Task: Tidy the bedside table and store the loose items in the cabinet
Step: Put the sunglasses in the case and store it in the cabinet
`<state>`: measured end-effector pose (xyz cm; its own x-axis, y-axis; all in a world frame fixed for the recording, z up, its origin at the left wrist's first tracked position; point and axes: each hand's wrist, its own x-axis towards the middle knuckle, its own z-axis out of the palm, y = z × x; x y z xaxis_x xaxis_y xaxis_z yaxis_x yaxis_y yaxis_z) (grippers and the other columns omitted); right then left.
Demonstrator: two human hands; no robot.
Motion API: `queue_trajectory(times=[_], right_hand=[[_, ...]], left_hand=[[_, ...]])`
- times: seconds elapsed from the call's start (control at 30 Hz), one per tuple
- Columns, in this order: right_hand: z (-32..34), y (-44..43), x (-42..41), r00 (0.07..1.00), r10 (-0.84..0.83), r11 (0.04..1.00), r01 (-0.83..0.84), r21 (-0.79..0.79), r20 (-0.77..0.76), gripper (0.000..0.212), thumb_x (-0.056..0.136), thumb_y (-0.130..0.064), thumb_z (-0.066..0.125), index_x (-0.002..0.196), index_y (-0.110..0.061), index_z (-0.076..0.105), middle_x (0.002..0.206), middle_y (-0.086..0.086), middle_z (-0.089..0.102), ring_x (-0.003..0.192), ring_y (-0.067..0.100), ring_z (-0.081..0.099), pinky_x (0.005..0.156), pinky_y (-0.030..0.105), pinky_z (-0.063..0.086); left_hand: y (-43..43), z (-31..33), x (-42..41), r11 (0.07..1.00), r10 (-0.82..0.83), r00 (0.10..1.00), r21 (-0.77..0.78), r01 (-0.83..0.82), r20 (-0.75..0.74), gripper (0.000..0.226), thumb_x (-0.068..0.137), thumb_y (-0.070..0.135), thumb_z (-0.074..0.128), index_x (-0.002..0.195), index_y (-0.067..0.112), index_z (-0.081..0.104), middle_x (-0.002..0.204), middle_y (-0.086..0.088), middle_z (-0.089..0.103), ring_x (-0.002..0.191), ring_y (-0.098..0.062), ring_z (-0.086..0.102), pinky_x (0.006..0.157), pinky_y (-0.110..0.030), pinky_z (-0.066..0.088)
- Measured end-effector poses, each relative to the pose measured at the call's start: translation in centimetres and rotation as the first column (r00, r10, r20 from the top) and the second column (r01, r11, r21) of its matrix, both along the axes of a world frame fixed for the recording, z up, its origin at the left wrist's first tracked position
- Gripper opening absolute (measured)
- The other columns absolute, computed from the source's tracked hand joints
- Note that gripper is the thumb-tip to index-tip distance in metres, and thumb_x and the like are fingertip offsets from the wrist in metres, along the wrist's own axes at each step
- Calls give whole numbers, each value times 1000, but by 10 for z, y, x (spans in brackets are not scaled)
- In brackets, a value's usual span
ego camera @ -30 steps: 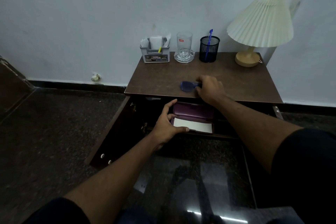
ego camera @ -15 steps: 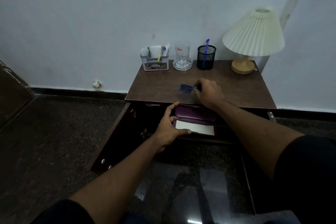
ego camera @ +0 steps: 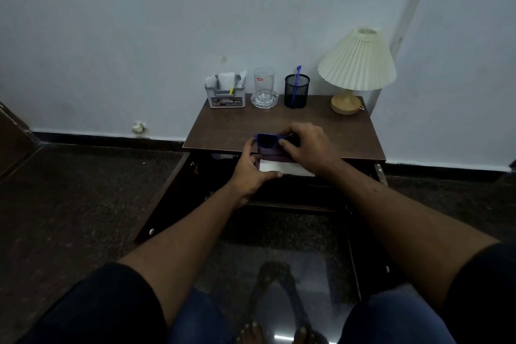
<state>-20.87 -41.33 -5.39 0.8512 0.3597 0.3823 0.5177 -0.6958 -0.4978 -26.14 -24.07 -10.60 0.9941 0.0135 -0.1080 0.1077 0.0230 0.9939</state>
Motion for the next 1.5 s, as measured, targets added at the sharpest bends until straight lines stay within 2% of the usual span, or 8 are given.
queue_trajectory(times=[0.7, 0.8, 0.9, 1.0, 1.13, 1.3, 1.43, 1.5], right_hand=[[-8, -19, -50, 999, 36, 994, -36, -100, -10, 26, 89, -26, 72, 113, -17, 74, 108, 0, 74, 100, 15, 63, 86, 34, 55], [-8, -21, -50, 999, 33, 998, -33, -56, -10, 24, 89, -30, 71, 110, -18, 74, 105, -2, 73, 97, 13, 61, 84, 31, 53], [-14, -27, -49, 992, -119, 986, 113, 126, 38, 15, 91, -30, 68, 102, -20, 72, 101, -5, 67, 96, 12, 57, 81, 27, 48], [-20, -33, -45, 949, -304, 897, 313, 312, -79, 13, 93, -33, 66, 101, -23, 66, 105, -3, 59, 97, 14, 56, 80, 30, 49], [-29, -36, -43, 859, -338, 728, 498, 472, -385, 27, 93, -44, 64, 110, -25, 55, 115, 0, 57, 100, 15, 60, 85, 36, 55], [-25, -32, -45, 779, -57, 566, 540, 623, -624, 41, 100, -49, 52, 126, -18, 51, 111, -2, 64, 96, 9, 64, 71, 26, 54], [-20, -30, -44, 703, 121, 461, 585, 667, -700, 43, 101, -55, 45, 121, -18, 53, 105, -1, 67, 91, 22, 70, 78, 54, 62], [-22, -31, -40, 695, 151, 417, 601, 682, -703, 44, 101, -56, 46, 119, -17, 54, 109, 4, 69, 96, 28, 72, 81, 57, 61]], left_hand=[[-6, 19, -25, 996, -21, 1000, -82, 19, -22, 114, 65, -13, 84, 152, 34, 27, 121, -26, 66, 113, -35, 68, 100, -52, 53], [-5, 17, -25, 997, -20, 1000, -76, 18, -20, 114, 64, -10, 86, 151, 36, 28, 122, -26, 66, 113, -34, 68, 100, -53, 53], [-5, 18, -23, 993, -13, 1000, -114, 10, -23, 114, 62, -9, 87, 148, 40, 32, 124, -25, 65, 115, -34, 67, 99, -54, 53], [-7, 19, -21, 993, -19, 1000, -116, 17, -13, 111, 62, -7, 88, 146, 42, 35, 123, -22, 67, 113, -32, 68, 98, -55, 54], [-10, 17, -17, 991, -20, 1000, -131, 20, -5, 107, 64, -9, 87, 145, 40, 36, 119, -20, 69, 110, -30, 70, 96, -55, 55], [-16, 14, -11, 992, -31, 999, -125, 32, 11, 102, 64, -5, 88, 141, 41, 38, 115, -20, 71, 107, -30, 72, 93, -51, 58], [-19, 11, -3, 993, -22, 1000, -115, 22, 3, 96, 65, -4, 89, 135, 42, 41, 113, -20, 72, 104, -31, 73, 89, -49, 59], [-20, 11, 0, 992, -3, 1000, -125, 2, -9, 88, 66, -4, 88, 132, 36, 44, 113, -21, 71, 103, -31, 73, 89, -49, 59]])
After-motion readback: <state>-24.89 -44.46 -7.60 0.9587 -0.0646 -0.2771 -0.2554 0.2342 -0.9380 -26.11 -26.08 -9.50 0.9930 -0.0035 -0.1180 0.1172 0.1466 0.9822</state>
